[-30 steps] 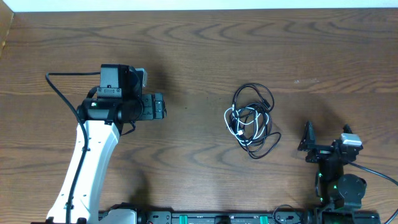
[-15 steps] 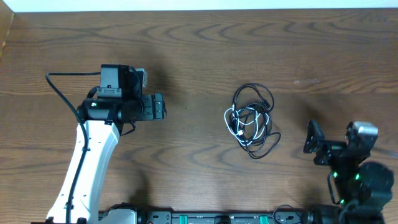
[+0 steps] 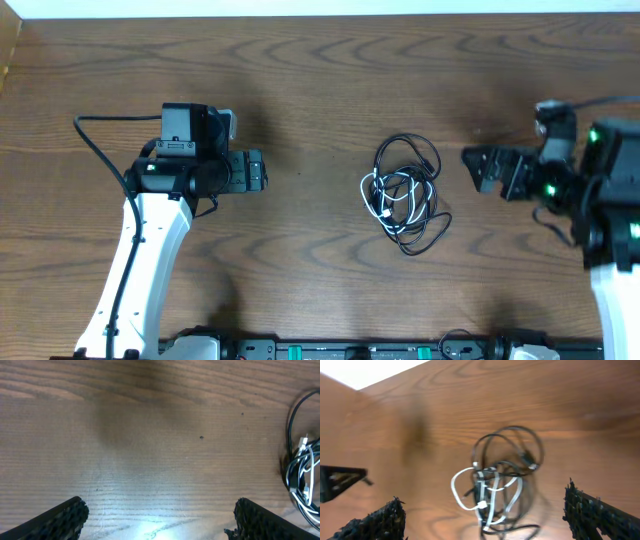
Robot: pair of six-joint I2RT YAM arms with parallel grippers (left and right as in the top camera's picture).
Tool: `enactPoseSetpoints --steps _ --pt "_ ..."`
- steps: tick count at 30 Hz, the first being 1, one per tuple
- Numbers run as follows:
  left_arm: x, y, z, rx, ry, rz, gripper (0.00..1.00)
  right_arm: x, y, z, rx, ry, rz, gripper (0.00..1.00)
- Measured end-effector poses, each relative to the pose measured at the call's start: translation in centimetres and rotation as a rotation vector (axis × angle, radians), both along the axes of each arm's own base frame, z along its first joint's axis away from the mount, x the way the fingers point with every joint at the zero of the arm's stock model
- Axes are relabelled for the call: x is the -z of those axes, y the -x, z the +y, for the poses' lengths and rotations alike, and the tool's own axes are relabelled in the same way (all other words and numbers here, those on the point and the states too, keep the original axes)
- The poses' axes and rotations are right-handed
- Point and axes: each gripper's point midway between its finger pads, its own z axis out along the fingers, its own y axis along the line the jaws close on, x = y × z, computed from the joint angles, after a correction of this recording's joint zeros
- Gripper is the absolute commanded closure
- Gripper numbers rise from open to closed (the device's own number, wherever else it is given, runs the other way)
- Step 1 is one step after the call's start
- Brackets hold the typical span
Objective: Untangle cables
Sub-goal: 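Reach the right gripper over the cable bundle and grasp the cables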
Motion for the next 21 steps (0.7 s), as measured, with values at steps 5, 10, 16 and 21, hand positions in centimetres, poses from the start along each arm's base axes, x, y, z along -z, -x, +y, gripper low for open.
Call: enactPoseSetpoints --steps 5,10,16,21 --pt "0.0 0.0 0.0 0.000 0.000 0.000 0.06 1.5 -1.4 2.1 -0.084 -0.140 0.087 0.01" --pt "0.0 0.0 0.0 0.000 0.000 0.000 0.06 1.7 -1.9 3.8 -0.122 -0.254 0.141 0.01" --pt "0.0 0.0 0.0 0.000 0.000 -0.002 0.06 3.6 -1.1 8.3 -0.243 -0.259 0.233 0.01" --pt "0.0 0.0 0.0 0.000 0.000 -0.002 0.06 6.7 0.1 12.2 -0.335 -0.197 0.333 0.08"
